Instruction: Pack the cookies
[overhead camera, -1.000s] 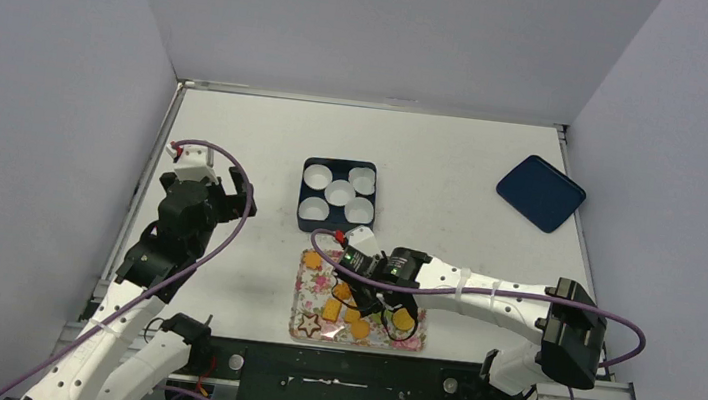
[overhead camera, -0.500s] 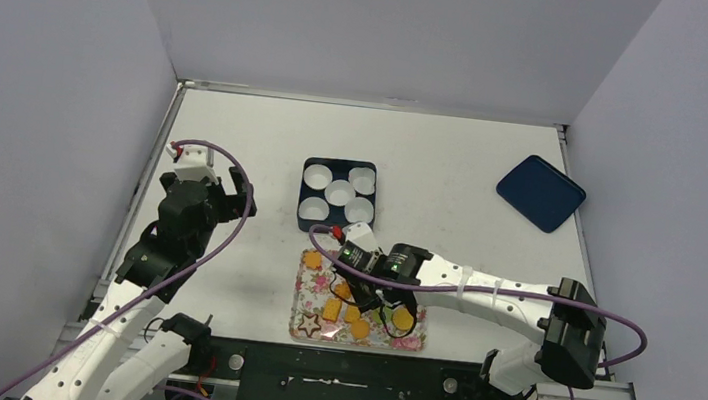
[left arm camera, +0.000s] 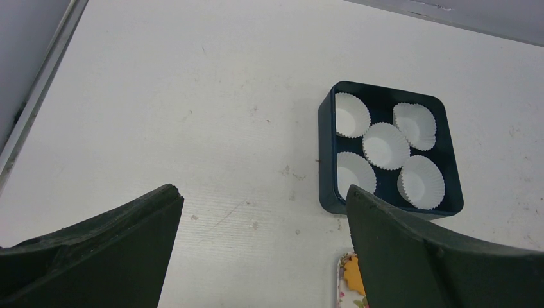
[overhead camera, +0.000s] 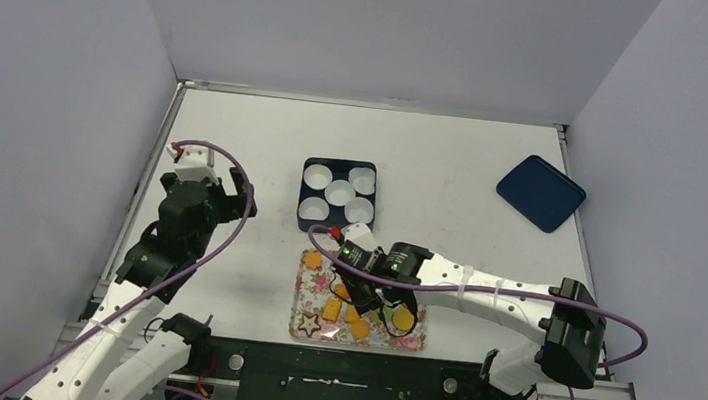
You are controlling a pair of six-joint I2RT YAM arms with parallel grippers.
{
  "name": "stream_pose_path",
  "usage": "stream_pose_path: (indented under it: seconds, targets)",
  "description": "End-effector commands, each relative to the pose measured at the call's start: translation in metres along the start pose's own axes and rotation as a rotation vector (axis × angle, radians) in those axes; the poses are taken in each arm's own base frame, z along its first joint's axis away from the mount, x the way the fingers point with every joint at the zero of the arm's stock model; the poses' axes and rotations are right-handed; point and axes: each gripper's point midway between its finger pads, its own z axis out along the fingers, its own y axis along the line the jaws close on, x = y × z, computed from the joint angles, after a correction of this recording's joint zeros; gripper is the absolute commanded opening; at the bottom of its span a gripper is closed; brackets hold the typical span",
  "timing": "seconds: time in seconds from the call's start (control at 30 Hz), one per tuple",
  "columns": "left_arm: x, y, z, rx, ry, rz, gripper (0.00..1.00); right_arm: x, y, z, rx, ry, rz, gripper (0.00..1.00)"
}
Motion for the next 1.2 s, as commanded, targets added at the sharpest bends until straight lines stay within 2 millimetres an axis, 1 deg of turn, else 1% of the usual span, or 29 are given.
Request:
stream_pose_path:
  seconds: [0.0,0.1,0.27,0.37,0.47,0.53,0.67,0.97,1.17]
  targets:
    - [-0.006,-0.001,-0.002,0.004,-0.022,-0.002,0.97,-0.011,0.012,-0.01,-0.035,-0.02,-0.001,0.46]
    - [-0.007,-0.001,-0.003,0.004,-0.024,-0.003,0.97,-0.01,0.012,-0.007,-0.022,-0.006,0.002,0.49]
    - [-0.007,-0.002,-0.003,0.007,-0.024,-0.002,0.97,-0.01,0.013,-0.004,-0.008,0.007,0.011,0.49]
    - [-0.007,-0.002,-0.003,0.007,-0.025,-0.001,0.97,-0.009,0.01,-0.003,-0.005,0.018,0.025,0.47]
    - [-0.006,-0.001,-0.003,0.005,-0.024,-0.001,0.97,-0.007,0.01,-0.002,-0.028,0.031,0.045,0.42]
    - [-0.006,-0.002,-0.003,0.007,-0.024,0.0,0.97,-0.007,0.01,-0.003,-0.043,0.036,0.058,0.41]
    - [-0.007,-0.002,-0.003,0.005,-0.026,0.0,0.97,-0.004,0.011,-0.004,-0.059,0.061,0.059,0.41]
    - [-0.006,-0.002,-0.002,0.001,-0.025,0.004,0.97,0.007,0.0,-0.003,-0.053,0.122,0.081,0.41]
    - [-0.005,-0.003,-0.001,0.005,-0.02,0.009,0.97,0.012,0.005,-0.001,-0.081,0.16,0.057,0.41]
